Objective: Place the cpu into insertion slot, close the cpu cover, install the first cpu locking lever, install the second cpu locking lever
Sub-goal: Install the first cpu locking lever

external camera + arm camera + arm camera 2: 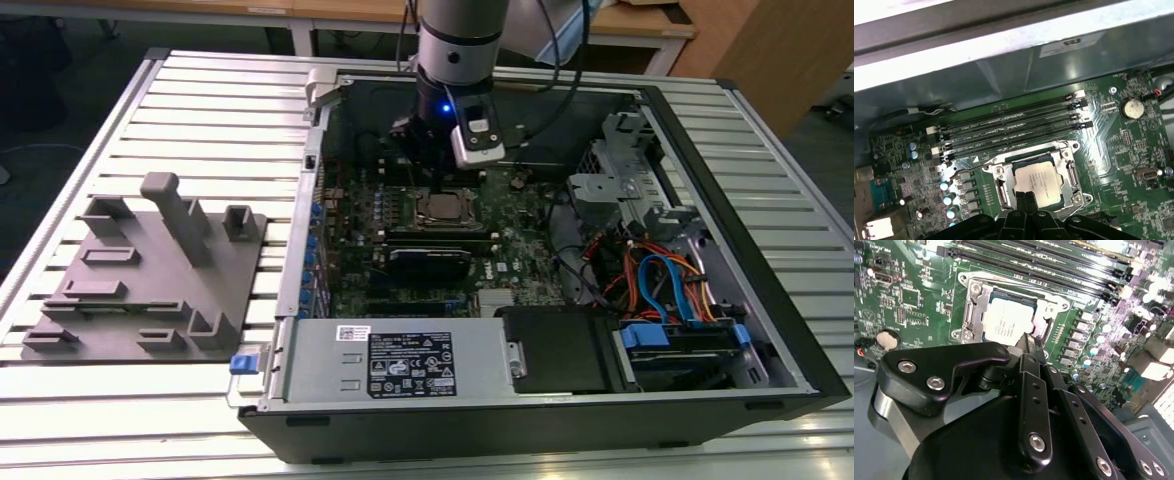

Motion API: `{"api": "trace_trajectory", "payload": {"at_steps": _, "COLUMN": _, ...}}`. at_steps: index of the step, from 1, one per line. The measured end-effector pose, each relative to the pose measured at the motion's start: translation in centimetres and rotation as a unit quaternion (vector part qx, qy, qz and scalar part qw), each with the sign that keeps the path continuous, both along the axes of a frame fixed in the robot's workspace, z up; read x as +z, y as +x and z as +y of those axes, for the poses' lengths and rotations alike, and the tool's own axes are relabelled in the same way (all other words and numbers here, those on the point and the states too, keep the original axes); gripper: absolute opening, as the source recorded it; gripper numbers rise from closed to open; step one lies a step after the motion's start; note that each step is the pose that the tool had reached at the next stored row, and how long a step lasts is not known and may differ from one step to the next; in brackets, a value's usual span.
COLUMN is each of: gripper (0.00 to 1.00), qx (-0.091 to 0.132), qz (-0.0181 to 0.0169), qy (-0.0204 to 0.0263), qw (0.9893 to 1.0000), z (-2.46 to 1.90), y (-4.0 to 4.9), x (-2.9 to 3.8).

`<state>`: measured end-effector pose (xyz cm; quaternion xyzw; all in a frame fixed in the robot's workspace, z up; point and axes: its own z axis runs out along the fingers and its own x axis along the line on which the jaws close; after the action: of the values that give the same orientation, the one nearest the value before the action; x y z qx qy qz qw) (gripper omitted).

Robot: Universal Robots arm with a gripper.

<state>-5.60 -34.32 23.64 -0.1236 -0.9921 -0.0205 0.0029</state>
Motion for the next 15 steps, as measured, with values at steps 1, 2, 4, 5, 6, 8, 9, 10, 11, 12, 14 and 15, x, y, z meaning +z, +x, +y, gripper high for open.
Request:
{"api": "trace_trajectory", "payload": {"at_steps": 1, "gripper": 0.10, "qx": 0.002, "qz": -0.0025, "qy": 0.0000, "qw": 1.0000, "z": 0.00, "y": -0.02, "x": 0.00}}
{"api": "trace_trajectory", "payload": {"at_steps": 2, "gripper": 0.10, "qx": 0.002, "qz": -0.0062, "qy": 0.0000, "qw": 1.0000, "z": 0.00, "y": -0.05, "x": 0.00}}
{"api": "trace_trajectory", "payload": {"at_steps": 4, "gripper": 0.10, "qx": 0.003, "qz": -0.0163, "qy": -0.0001, "qw": 0.9999, "z": 0.00, "y": -0.17, "x": 0.00}}
{"api": "trace_trajectory", "payload": {"at_steps": 5, "gripper": 0.10, "qx": 0.004, "qz": -0.0194, "qy": -0.0001, "qw": 0.9998, "z": 0.00, "y": -0.22, "x": 0.00}}
{"api": "trace_trajectory", "payload": {"at_steps": 6, "gripper": 0.10, "qx": 0.004, "qz": -0.0214, "qy": 0.0000, "qw": 0.9998, "z": 0.00, "y": -0.24, "x": 0.00}}
{"api": "trace_trajectory", "payload": {"at_steps": 8, "gripper": 0.10, "qx": 0.005, "qz": -0.0221, "qy": 0.0001, "qw": 0.9997, "z": 0.01, "y": -0.25, "x": -0.01}}
{"api": "trace_trajectory", "payload": {"at_steps": 9, "gripper": 0.10, "qx": 0.005, "qz": -0.0222, "qy": 0.0001, "qw": 0.9997, "z": 0.01, "y": -0.25, "x": -0.01}}
{"api": "trace_trajectory", "payload": {"at_steps": 10, "gripper": 0.10, "qx": 0.005, "qz": -0.0221, "qy": 0.0000, "qw": 0.9997, "z": 0.00, "y": -0.25, "x": -0.01}}
{"api": "trace_trajectory", "payload": {"at_steps": 11, "gripper": 0.10, "qx": 0.005, "qz": -0.0221, "qy": 0.0000, "qw": 0.9997, "z": 0.00, "y": -0.25, "x": 0.00}}
{"api": "trace_trajectory", "payload": {"at_steps": 12, "gripper": 0.10, "qx": 0.005, "qz": -0.0221, "qy": 0.0000, "qw": 0.9997, "z": 0.00, "y": -0.25, "x": 0.00}}
{"api": "trace_trajectory", "payload": {"at_steps": 14, "gripper": 0.10, "qx": 0.005, "qz": -0.0221, "qy": 0.0000, "qw": 0.9997, "z": 0.00, "y": -0.25, "x": 0.00}}
{"api": "trace_trajectory", "payload": {"at_steps": 15, "gripper": 0.10, "qx": 0.005, "qz": -0.0221, "qy": 0.0000, "qw": 0.9997, "z": 0.00, "y": -0.25, "x": 0.00}}
